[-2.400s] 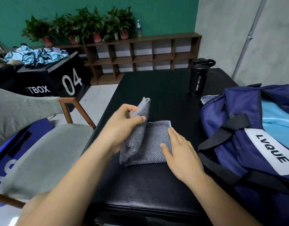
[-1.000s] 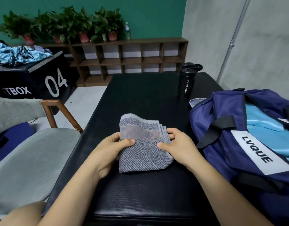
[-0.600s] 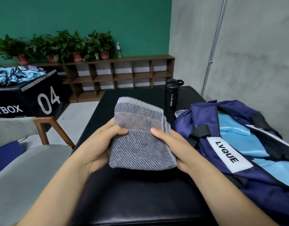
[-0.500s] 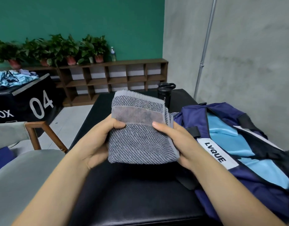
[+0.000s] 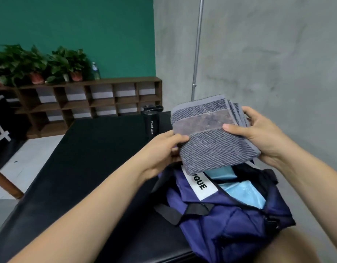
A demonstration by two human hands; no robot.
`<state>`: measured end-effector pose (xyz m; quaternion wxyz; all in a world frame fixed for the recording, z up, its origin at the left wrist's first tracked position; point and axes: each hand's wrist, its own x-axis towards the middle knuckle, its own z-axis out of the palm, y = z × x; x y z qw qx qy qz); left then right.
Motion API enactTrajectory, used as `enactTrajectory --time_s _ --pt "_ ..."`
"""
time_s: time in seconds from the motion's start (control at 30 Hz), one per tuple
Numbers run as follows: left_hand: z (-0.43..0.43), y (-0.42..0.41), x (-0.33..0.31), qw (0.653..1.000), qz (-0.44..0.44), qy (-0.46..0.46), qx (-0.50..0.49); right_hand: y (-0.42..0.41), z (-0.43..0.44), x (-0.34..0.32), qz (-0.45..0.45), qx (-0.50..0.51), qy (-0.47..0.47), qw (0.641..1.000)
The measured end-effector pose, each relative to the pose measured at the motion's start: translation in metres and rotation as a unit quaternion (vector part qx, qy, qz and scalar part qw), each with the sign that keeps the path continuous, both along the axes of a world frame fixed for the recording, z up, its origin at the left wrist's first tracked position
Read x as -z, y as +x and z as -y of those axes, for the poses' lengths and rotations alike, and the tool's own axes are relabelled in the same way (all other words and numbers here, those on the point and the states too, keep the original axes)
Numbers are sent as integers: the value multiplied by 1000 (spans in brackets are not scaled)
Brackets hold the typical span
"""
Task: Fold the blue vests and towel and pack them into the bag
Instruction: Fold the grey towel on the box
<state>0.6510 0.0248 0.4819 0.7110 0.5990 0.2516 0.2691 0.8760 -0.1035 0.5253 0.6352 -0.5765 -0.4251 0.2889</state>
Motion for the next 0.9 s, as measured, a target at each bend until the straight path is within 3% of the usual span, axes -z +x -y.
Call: enactTrajectory --time_s 0.13,0.23,0.37,0.6,0.7,0.8,0.9 --pt "8 35 10 994 -50 52 81 49 22 13 -10 18 -17 1000" --pt "14 52 18 968 -129 182 114 72 37 19 -11 25 -22 999" --pt "18 61 33 854 -275 423 127 83 48 18 19 21 -29 999" --pt "28 56 42 706 -351 603 120 70 41 11 44 3 -24 999" --pt "27 40 36 689 -308 650 86 61 31 9 -10 -11 -17 1000" --pt "19 23 29 698 -257 666 47 50 21 13 -109 -27 -17 994" --pt "11 11 29 704 -213 677 19 40 10 34 -58 -31 -99 993"
